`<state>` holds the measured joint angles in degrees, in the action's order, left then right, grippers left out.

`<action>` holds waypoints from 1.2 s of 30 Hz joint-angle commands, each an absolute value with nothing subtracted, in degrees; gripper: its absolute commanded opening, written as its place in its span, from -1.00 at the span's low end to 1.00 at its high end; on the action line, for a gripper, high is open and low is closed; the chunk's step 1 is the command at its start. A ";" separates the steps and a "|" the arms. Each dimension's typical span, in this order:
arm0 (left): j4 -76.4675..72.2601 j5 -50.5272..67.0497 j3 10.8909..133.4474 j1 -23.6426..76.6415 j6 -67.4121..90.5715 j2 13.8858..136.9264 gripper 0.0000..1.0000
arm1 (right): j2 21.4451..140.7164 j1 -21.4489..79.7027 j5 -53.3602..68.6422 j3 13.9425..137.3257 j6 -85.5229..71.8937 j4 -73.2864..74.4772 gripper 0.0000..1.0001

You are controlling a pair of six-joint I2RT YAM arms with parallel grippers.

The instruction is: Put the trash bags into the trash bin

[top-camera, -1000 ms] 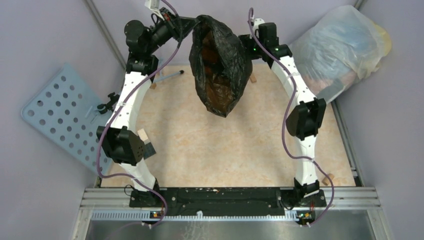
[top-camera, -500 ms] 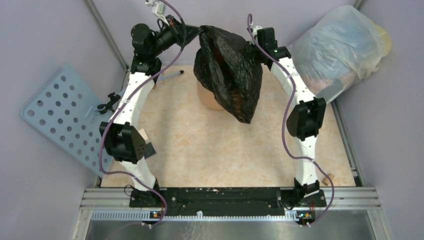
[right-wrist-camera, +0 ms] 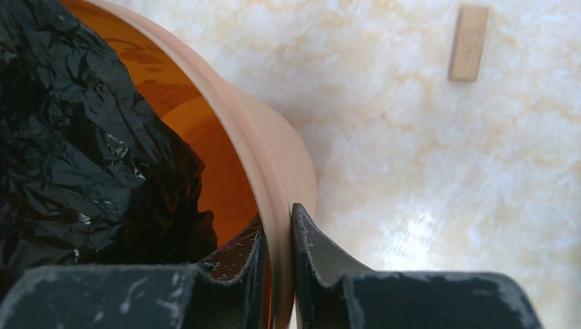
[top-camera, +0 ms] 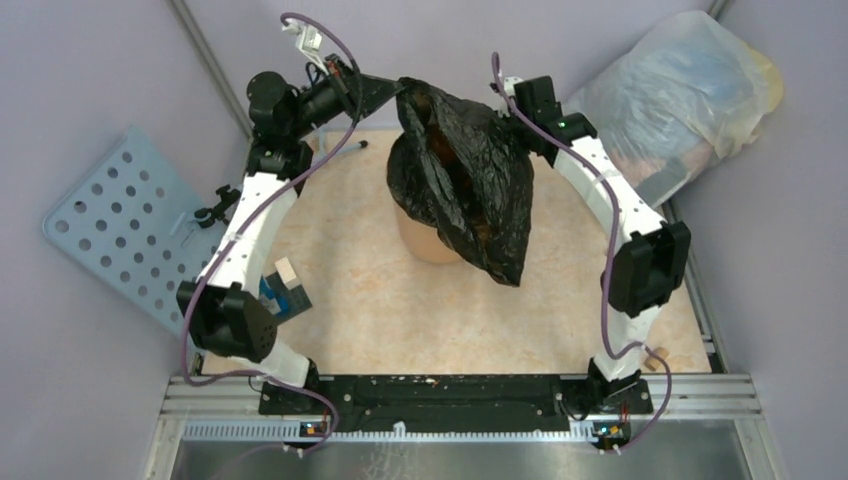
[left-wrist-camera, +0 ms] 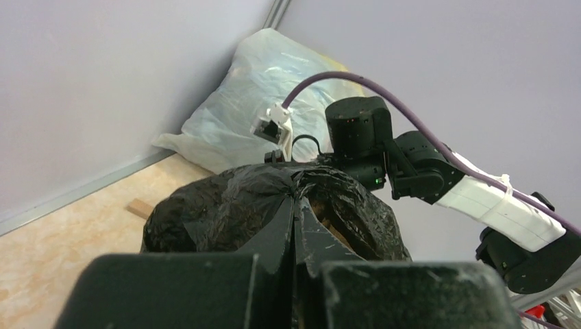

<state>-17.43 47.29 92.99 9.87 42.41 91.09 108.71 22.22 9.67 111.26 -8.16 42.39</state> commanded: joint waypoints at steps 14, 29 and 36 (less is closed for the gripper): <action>-6.94 53.53 85.92 10.11 41.74 73.90 -1.00 | 83.43 29.22 8.11 88.12 -11.71 38.50 -0.72; -5.40 53.97 83.87 10.11 39.51 73.98 -1.00 | 80.70 29.27 3.43 87.19 -9.13 38.73 -0.24; -4.43 53.59 84.49 10.15 38.33 74.68 -1.00 | 80.55 29.27 1.72 88.00 -7.98 38.63 0.14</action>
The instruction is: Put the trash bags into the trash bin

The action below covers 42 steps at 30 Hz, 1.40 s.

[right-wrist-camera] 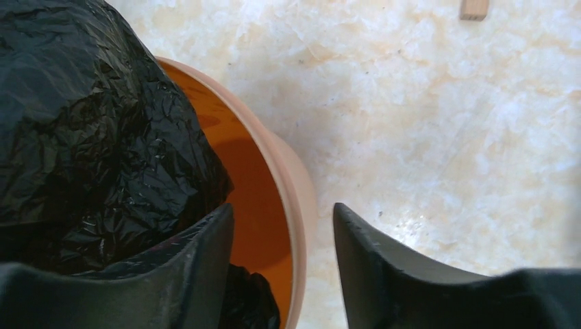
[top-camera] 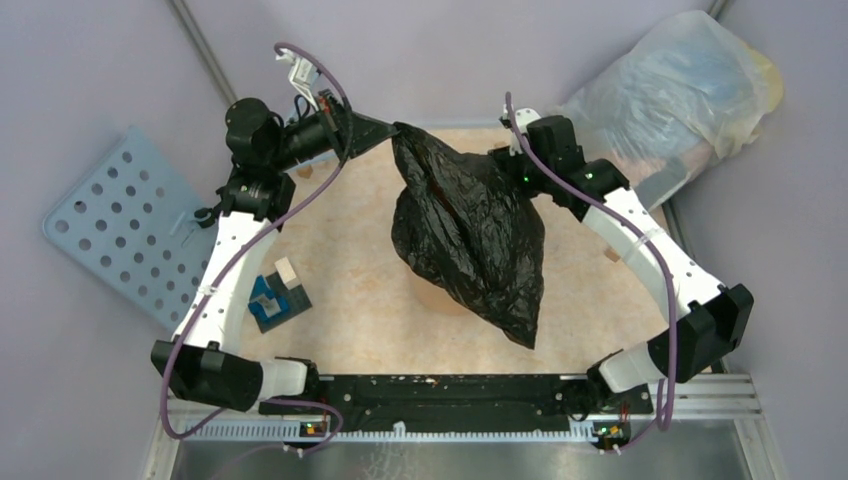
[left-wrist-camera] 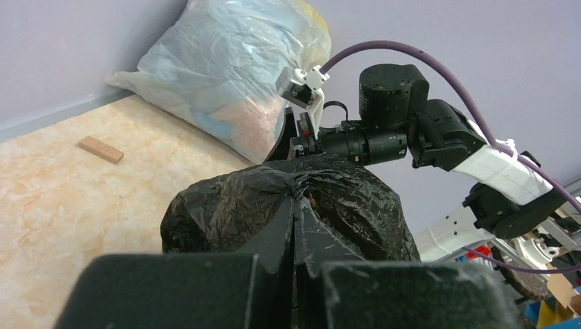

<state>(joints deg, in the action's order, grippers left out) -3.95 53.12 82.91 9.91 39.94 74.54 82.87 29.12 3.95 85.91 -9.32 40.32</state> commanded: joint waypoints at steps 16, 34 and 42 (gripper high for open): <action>-0.74 54.23 87.64 10.02 35.86 75.91 -1.00 | 72.80 27.16 -8.71 93.46 -5.98 41.05 0.74; 5.97 52.64 91.34 10.02 34.20 77.76 -1.00 | 61.33 35.33 7.95 94.11 -2.45 49.56 0.76; 8.76 49.82 91.10 10.02 31.59 77.78 -1.00 | 59.08 41.27 6.72 92.68 -5.25 48.43 0.77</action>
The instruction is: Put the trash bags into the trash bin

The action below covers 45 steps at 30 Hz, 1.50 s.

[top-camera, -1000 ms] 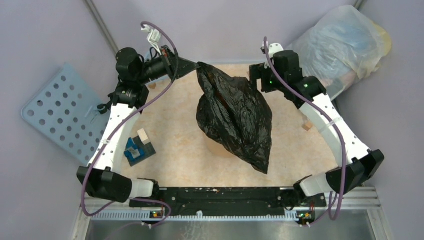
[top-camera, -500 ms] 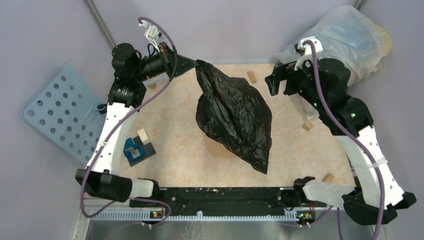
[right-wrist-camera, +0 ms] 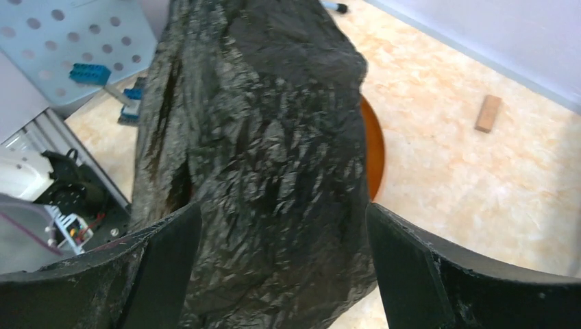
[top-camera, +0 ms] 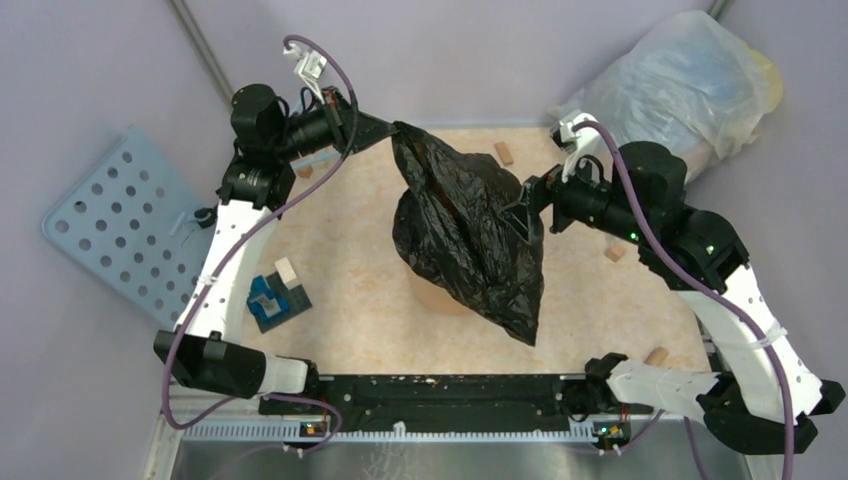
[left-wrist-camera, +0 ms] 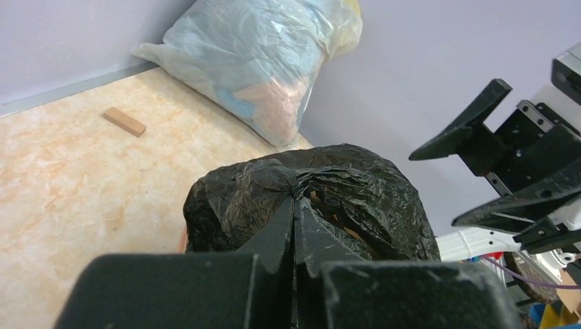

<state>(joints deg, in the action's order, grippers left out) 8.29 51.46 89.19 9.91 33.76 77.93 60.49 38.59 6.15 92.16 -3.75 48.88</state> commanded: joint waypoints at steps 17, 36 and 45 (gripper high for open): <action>12.79 48.20 92.74 10.02 28.10 78.39 -1.00 | 68.38 59.46 -24.09 97.00 -9.28 53.76 0.71; 18.37 45.42 94.45 9.93 23.98 77.27 -1.00 | 66.62 59.44 -39.83 95.63 -9.00 57.88 0.58; 18.76 45.47 94.76 9.93 24.08 76.99 -1.00 | 65.14 59.45 -30.94 93.74 -6.78 54.45 -0.45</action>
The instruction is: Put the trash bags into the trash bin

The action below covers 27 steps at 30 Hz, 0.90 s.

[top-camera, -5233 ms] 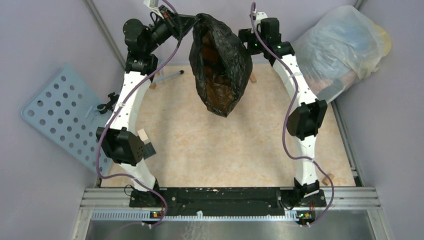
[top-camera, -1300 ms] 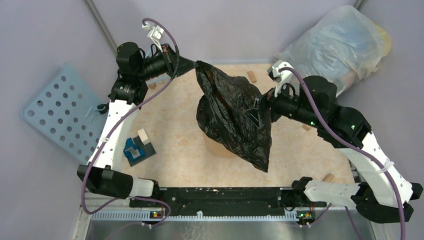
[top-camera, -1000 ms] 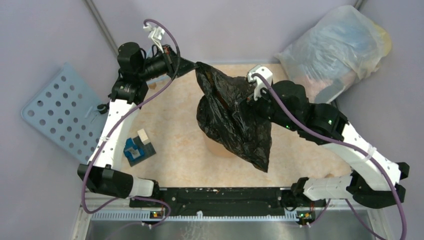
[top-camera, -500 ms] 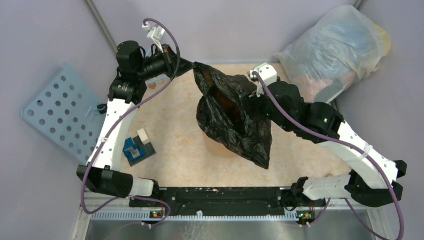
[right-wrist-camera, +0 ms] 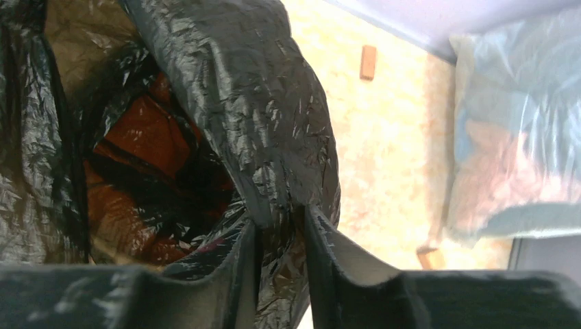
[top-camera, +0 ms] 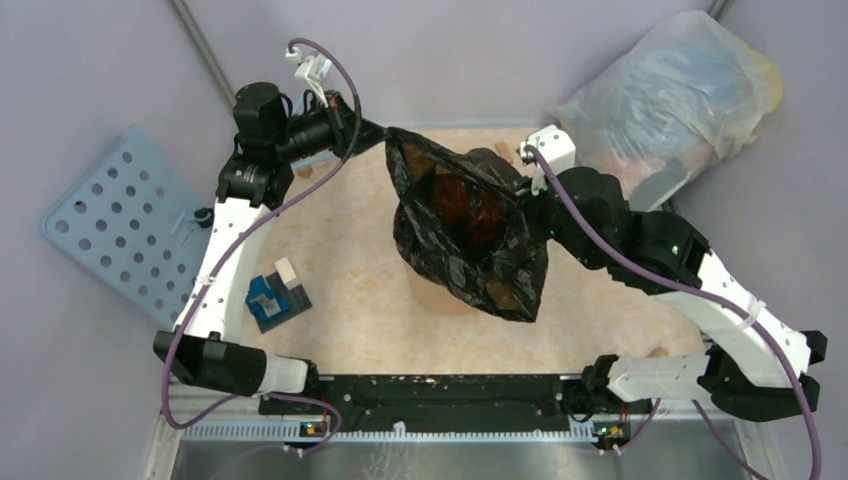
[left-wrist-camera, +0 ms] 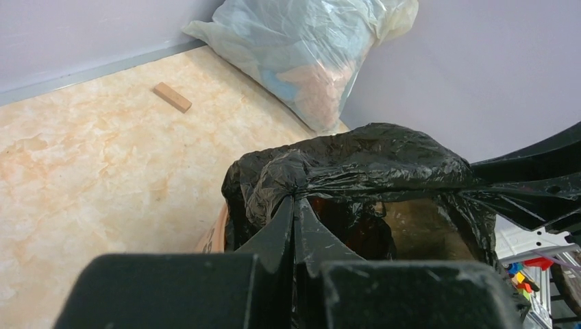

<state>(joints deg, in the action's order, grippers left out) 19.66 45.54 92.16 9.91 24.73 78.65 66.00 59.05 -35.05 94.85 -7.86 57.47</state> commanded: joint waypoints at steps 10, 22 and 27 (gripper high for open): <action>24.38 44.20 97.27 9.93 22.58 73.08 -1.00 | 67.84 59.46 -19.02 92.65 -4.73 45.09 -1.00; 38.84 40.51 90.32 9.93 16.76 62.98 -1.00 | 74.62 59.11 -6.29 96.46 -6.07 46.99 -1.00; 33.84 41.43 85.77 10.01 17.28 66.46 -1.00 | 71.80 51.42 -6.59 93.79 -7.36 47.75 -1.00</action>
<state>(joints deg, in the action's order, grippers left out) 36.38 41.08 89.38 9.91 17.80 62.08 75.61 56.95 -6.11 94.80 -6.02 48.07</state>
